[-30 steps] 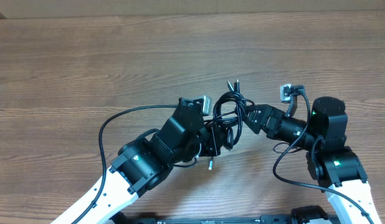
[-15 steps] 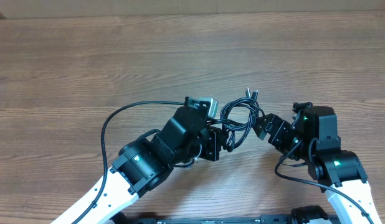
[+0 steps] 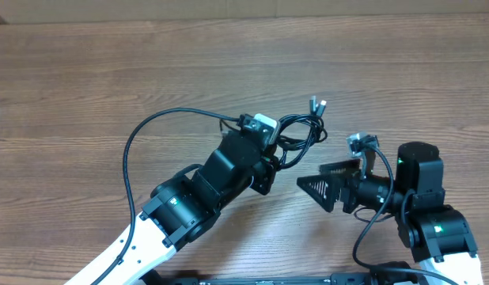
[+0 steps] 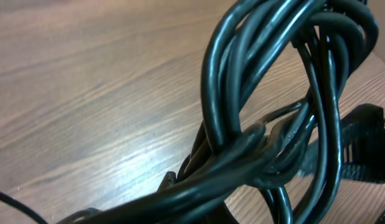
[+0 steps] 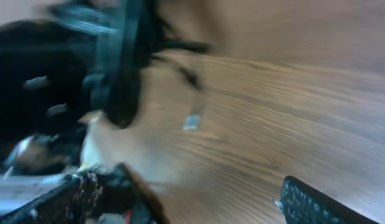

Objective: Untangle cables

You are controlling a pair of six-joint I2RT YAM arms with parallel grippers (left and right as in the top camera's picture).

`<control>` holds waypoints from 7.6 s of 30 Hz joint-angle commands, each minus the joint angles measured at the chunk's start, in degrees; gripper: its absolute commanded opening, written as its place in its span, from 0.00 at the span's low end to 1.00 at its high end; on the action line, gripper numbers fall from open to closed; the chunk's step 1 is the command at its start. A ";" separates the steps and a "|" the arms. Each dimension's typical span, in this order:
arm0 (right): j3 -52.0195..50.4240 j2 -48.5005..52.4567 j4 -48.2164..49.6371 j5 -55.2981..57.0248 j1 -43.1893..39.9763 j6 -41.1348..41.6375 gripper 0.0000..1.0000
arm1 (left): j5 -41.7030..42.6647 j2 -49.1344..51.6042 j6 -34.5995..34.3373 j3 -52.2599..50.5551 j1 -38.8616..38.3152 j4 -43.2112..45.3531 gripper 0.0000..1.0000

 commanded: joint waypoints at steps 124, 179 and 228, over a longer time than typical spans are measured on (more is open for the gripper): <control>0.55 -0.50 5.07 -3.41 10.67 -0.26 0.04 | -12.55 -3.67 -50.23 0.96 -0.28 -12.31 0.04; 0.55 -0.50 10.32 2.43 -1.07 8.66 1.00 | 48.59 0.48 2.78 0.96 19.37 5.73 0.04; 0.55 -0.50 6.71 10.84 -1.07 10.38 1.00 | 55.39 1.66 -1.68 0.96 14.56 9.75 0.04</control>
